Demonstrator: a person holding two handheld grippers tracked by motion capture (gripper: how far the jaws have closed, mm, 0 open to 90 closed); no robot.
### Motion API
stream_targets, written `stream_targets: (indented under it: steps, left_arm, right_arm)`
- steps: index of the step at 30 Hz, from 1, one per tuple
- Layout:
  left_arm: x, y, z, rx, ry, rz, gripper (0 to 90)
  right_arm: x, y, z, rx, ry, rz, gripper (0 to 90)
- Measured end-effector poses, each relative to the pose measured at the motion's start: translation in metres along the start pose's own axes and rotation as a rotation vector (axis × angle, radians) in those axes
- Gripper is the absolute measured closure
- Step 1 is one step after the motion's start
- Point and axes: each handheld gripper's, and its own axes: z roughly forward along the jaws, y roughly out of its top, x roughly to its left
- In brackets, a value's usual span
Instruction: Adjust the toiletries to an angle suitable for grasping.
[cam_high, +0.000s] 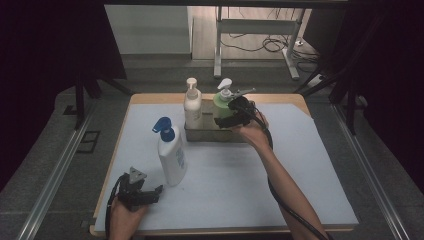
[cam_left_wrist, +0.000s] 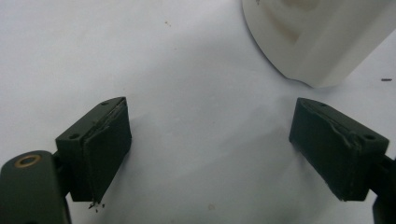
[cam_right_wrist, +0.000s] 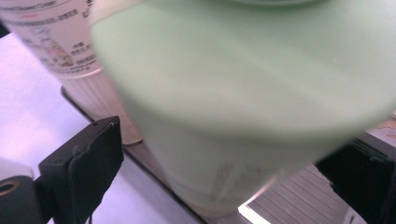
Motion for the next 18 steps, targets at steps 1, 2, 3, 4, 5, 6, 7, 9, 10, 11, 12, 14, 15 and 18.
stream_targets:
  steps: [1,2,3,4,5,6,7,9,10,11,12,14,15,18]
  left_arm:
    - [0.000,0.000,0.000,0.000,0.000,0.000,12.7]
    - [0.000,0.000,0.000,0.000,0.001,0.000,12.7]
    - [0.000,0.000,0.000,0.000,0.001,0.000,12.7]
    - [0.000,0.000,0.000,-0.001,0.001,0.000,12.7]
    - [0.000,0.000,0.000,-0.001,0.001,0.000,12.7]
    - [0.000,0.000,0.000,0.000,0.001,0.000,12.7]
    - [0.000,0.000,0.000,0.000,0.000,0.000,12.7]
    - [0.000,0.000,0.000,0.000,0.001,0.000,12.7]
    - [0.000,0.000,0.000,0.000,0.001,0.000,12.7]
    - [0.000,0.000,0.000,0.000,0.000,0.000,12.7]
    - [0.000,0.000,0.000,0.000,0.000,0.000,12.7]
    - [0.000,0.000,0.000,0.000,0.000,0.000,12.7]
    - [0.000,0.000,0.000,0.000,0.000,0.000,12.7]
    - [0.000,0.000,0.000,0.000,0.000,0.000,12.7]
  right_arm:
    - [0.000,0.000,-0.002,0.001,0.009,0.005,0.8]
    - [0.000,-0.002,-0.006,-0.007,0.017,-0.003,0.1]
    - [0.000,-0.002,-0.006,-0.007,0.017,-0.003,0.1]
    - [0.000,-0.004,-0.010,-0.010,0.021,-0.018,0.0]
    - [0.000,-0.004,-0.010,-0.010,0.021,-0.018,0.0]
    - [0.000,-0.005,-0.011,-0.004,0.018,-0.018,0.0]
    - [-0.001,-0.007,-0.014,0.009,0.020,-0.004,1.2]
    - [-0.005,-0.011,-0.018,0.001,0.030,0.023,4.6]
    - [-0.005,-0.011,-0.018,0.001,0.030,0.023,4.6]
    - [-0.010,-0.014,-0.021,-0.008,0.043,0.056,9.5]
    - [-0.010,-0.014,-0.021,-0.008,0.043,0.056,9.5]
    - [-0.016,-0.018,-0.024,-0.011,0.054,0.077,14.9]
    - [-0.020,-0.021,-0.028,-0.018,0.079,0.090,20.9]
    - [-0.024,-0.024,-0.031,-0.035,0.105,0.098,26.0]
